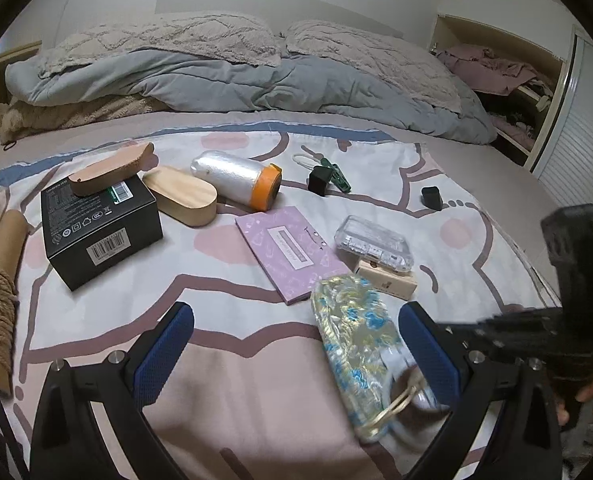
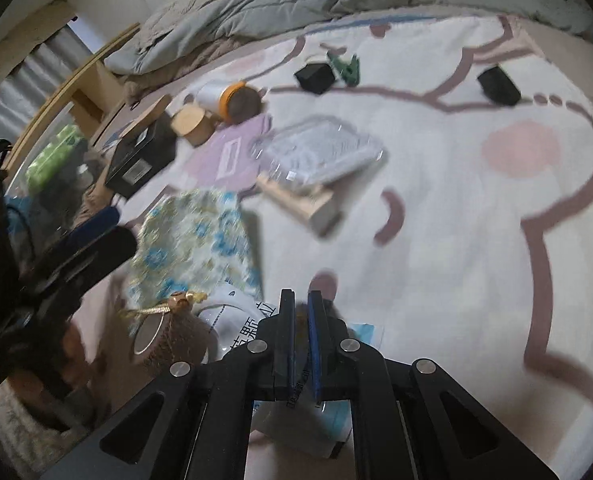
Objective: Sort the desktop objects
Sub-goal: 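Close the left tool on the blue-floral fabric pouch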
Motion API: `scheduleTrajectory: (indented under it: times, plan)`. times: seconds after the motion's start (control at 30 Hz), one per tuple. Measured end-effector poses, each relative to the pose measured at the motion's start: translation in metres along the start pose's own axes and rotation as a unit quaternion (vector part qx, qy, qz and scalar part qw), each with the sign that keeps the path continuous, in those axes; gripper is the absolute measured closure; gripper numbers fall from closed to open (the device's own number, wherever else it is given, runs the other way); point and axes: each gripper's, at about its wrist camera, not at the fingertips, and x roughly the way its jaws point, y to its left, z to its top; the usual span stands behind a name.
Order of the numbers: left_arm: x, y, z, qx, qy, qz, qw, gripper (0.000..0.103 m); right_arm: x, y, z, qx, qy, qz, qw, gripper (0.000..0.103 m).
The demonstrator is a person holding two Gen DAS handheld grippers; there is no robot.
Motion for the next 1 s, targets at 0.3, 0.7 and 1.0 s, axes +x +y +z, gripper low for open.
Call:
scheduleTrajectory:
  times: [0.3, 0.7, 1.0]
  plan:
    - [0.003, 0.006, 0.000, -0.008, 0.010, -0.005, 0.9999, 0.000, -0.015, 0.008, -0.035, -0.030, 0.012, -0.007, 0.999, 0.094]
    - [0.003, 0.000, -0.014, 0.013, 0.038, -0.025, 0.9989, 0.009, -0.055, 0.035, -0.050, -0.091, -0.121, -0.044, 0.987, 0.093]
    - [0.014, -0.002, -0.029, -0.007, 0.080, -0.055, 0.9953, 0.043, -0.036, 0.039, -0.066, -0.110, -0.112, -0.044, 0.987, 0.092]
